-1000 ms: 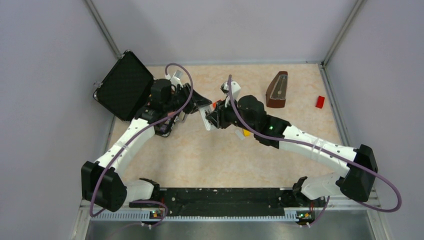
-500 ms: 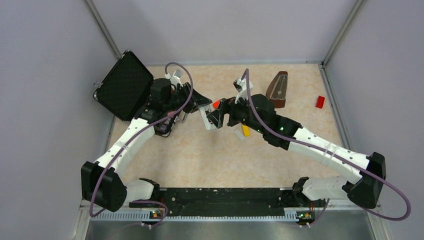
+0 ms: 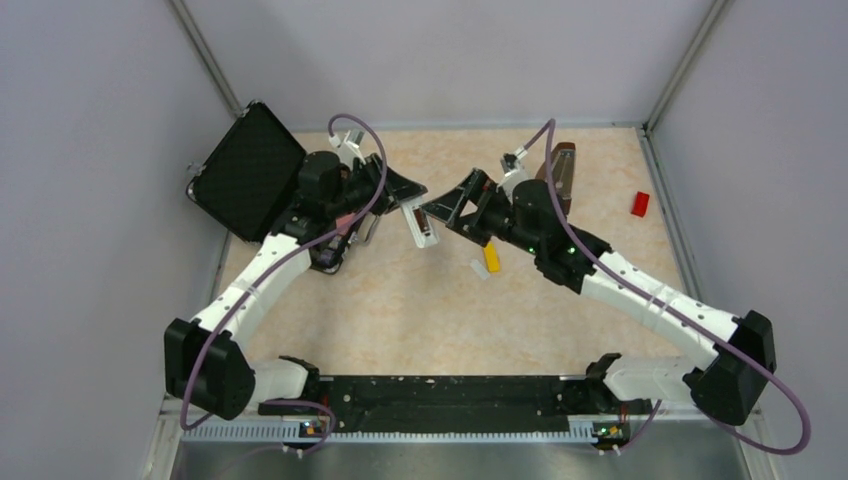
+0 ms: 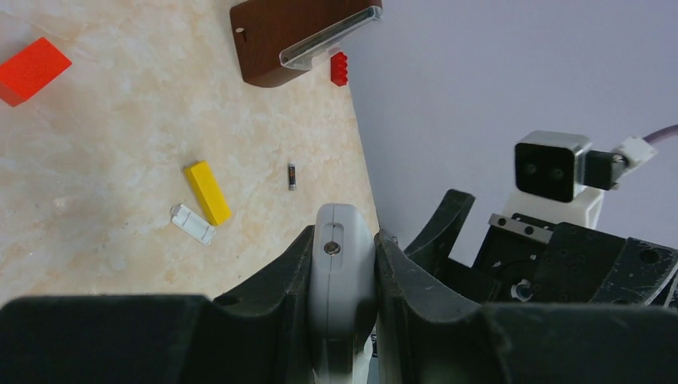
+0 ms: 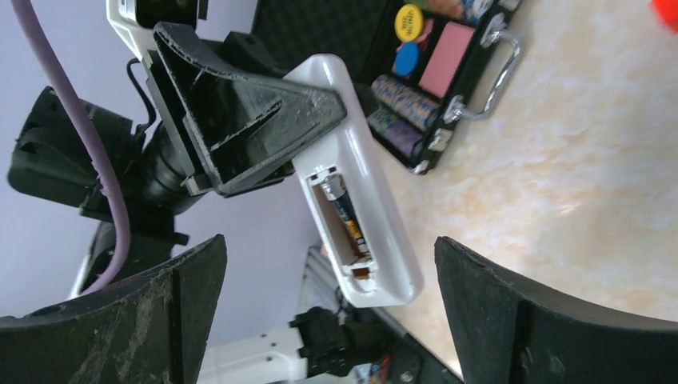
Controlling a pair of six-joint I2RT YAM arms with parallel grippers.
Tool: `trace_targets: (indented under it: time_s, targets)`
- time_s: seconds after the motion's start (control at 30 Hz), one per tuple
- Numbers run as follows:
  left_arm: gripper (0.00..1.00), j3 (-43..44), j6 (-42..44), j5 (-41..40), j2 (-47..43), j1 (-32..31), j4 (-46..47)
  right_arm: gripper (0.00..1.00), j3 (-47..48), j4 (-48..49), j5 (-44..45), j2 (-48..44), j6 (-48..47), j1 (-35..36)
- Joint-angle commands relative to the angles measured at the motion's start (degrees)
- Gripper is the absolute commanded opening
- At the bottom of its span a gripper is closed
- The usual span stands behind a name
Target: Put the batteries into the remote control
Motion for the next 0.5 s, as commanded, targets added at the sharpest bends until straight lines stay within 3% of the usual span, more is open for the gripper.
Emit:
trace_targets:
  time_s: [0.0, 0.17, 0.47]
  targets:
    - [0.0, 3.07, -1.24, 0.54, 0.93, 0.22, 6.16, 0.99, -3.38, 14.22, -8.09, 2.18, 14.28, -0.44]
    - [0.0, 3.89, -1.94, -0.37, 1.24, 0.24, 7.38, 0.99, -7.24, 21.25, -8.91, 3.35, 23.69, -0.6]
    - [0.0, 3.32, -1.24, 0.19, 0.89, 0.19, 7.8, 0.99, -9.61, 29.79, -8.55, 5.81, 31.2, -1.15]
